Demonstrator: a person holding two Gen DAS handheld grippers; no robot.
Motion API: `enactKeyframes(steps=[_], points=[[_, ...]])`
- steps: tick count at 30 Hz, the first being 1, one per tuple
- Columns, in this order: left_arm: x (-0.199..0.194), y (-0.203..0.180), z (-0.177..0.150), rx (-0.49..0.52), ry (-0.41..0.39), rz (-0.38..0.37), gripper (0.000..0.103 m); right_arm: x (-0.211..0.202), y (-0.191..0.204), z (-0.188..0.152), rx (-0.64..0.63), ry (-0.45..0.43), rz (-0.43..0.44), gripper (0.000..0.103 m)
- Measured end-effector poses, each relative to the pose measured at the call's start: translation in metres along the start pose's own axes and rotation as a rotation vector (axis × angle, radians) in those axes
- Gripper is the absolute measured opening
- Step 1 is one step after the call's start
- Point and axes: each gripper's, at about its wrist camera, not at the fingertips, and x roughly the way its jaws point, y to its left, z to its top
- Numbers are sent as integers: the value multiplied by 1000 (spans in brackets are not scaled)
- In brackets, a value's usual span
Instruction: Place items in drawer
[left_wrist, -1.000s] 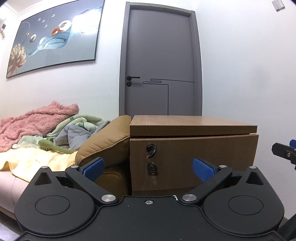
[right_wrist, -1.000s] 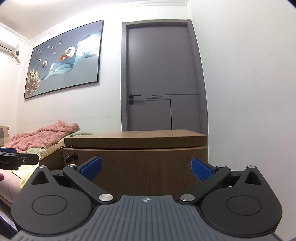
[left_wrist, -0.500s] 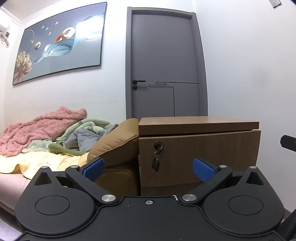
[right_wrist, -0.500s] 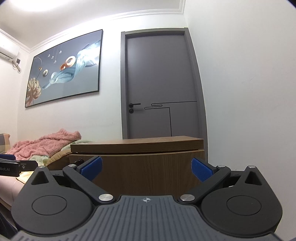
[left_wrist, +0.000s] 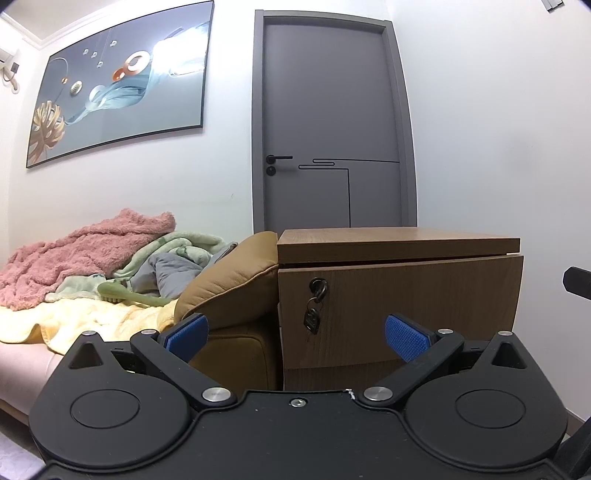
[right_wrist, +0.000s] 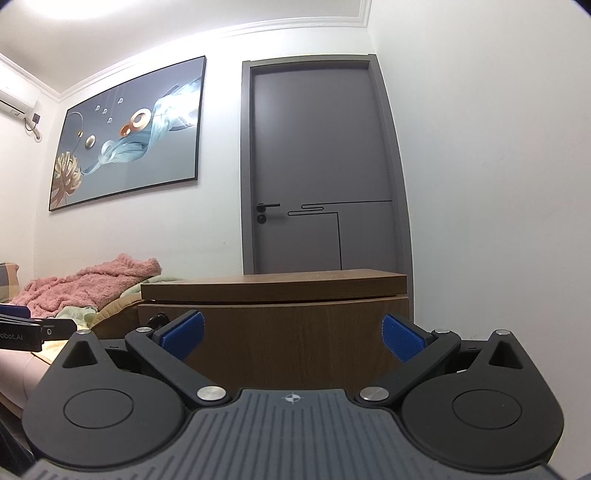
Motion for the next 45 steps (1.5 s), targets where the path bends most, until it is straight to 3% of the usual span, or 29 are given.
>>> enactKeyframes(steps=[45], points=[[-1,3,-1,-6,6,0,102,-1,-2,-2,-8,12,-10,103]])
